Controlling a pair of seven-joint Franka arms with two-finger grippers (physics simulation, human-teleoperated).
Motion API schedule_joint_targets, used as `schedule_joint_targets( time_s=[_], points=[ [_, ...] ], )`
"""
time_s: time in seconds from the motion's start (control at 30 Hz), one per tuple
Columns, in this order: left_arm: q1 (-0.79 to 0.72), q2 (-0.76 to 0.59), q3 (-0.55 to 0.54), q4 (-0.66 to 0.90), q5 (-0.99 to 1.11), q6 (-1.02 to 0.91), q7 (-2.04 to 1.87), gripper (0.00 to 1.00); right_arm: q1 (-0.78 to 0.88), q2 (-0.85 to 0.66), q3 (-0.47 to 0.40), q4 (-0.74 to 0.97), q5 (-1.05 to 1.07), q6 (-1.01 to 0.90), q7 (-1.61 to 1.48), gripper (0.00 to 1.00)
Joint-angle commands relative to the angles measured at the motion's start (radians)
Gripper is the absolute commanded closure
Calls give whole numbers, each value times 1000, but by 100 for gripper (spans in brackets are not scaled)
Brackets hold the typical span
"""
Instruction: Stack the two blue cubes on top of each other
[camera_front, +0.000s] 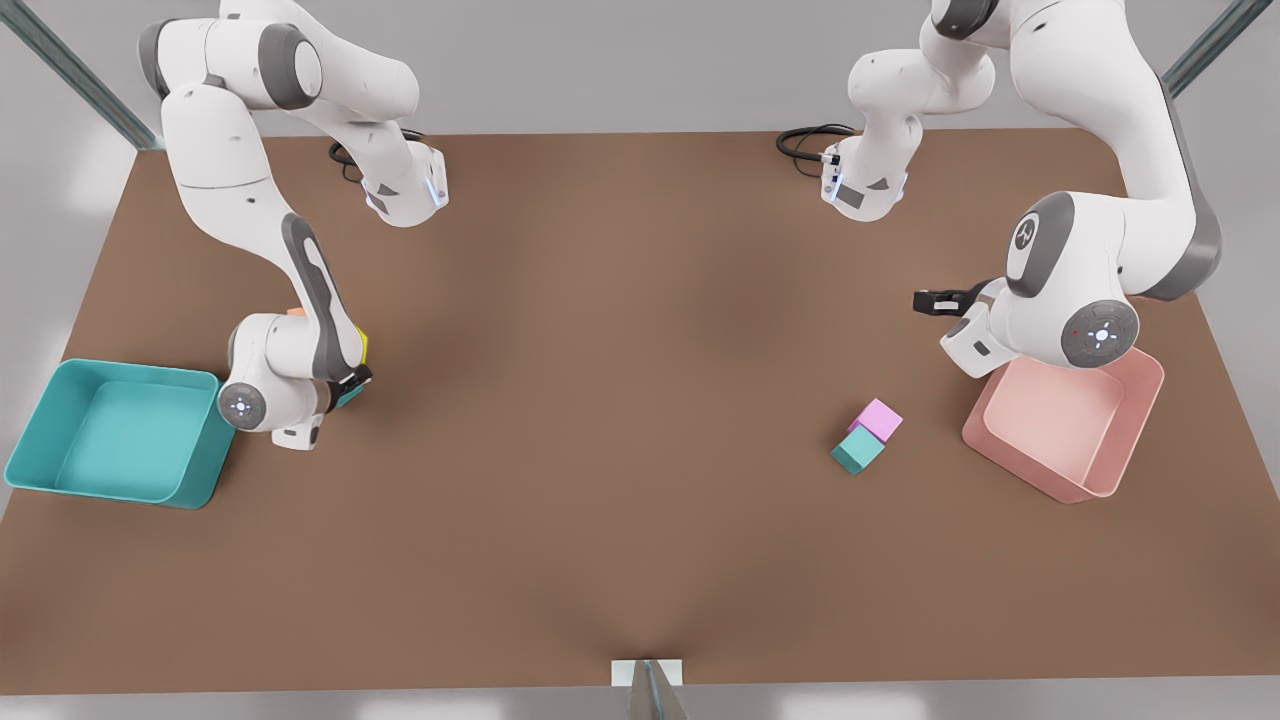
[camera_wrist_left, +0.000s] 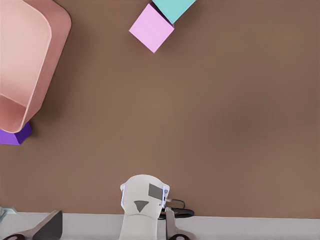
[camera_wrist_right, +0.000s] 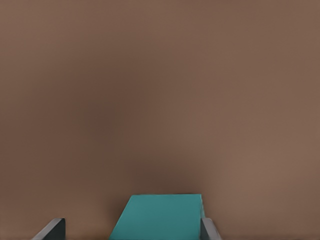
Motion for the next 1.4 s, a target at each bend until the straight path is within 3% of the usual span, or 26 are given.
schedule_joint_targets(
  time_s=[0.0,1.33,1.37],
  points=[
    [0,-1,0,0,1,0,1,0,0,3,-1,0,-2,0,63,0],
    [-3,-1,-2,2,1,-1,1,0,2,52,2,34,-74,-76,-100,0],
    [-3,-1,-2,2,1,-1,1,0,2,52,2,34,-74,-79,-108,4]
  ],
)
